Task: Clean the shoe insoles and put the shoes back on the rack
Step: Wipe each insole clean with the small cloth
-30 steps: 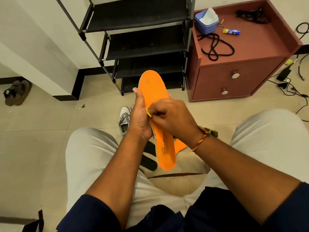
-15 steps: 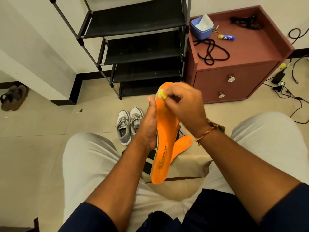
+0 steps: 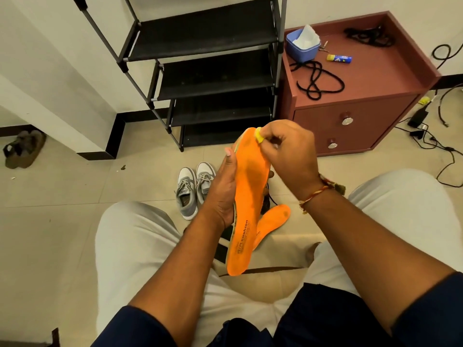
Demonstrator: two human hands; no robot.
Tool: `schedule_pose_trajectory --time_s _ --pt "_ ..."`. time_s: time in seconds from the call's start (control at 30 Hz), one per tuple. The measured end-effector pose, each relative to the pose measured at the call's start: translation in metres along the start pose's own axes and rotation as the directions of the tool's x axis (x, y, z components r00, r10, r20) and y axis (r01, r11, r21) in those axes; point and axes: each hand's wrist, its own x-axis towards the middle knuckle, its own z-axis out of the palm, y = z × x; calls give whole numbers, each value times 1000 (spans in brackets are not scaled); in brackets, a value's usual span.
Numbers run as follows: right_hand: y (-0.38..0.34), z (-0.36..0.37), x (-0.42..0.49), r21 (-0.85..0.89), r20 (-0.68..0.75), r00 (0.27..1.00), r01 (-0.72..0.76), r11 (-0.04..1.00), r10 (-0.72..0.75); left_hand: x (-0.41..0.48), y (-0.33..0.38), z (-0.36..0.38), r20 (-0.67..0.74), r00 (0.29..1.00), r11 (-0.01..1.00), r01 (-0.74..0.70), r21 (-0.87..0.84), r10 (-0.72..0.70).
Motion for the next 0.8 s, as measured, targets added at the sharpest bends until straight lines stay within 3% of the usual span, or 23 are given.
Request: schedule_pose_trajectory --time_s 0.17,0.37,0.57,0.73,0.8 --pt "-31 15 -27 32 268 951 151 988 -155 -1 6 -3 -59 998 994 -13 -107 7" --pt "-3 5 -5 -35 41 999 20 999 -19 0 6 -7 -62 998 997 20 -73 -24" --pt "-35 20 -35 77 346 930 106 991 -127 -2 15 -6 -139 990 985 -27 -171 3" --pt "-11 12 -13 16 164 986 36 999 -38 -4 17 -7 -148 988 992 -52 -111 36" --pt "-21 17 -22 41 222 974 40 998 -48 -2 18 -9 -167 985 989 -61 -132 38"
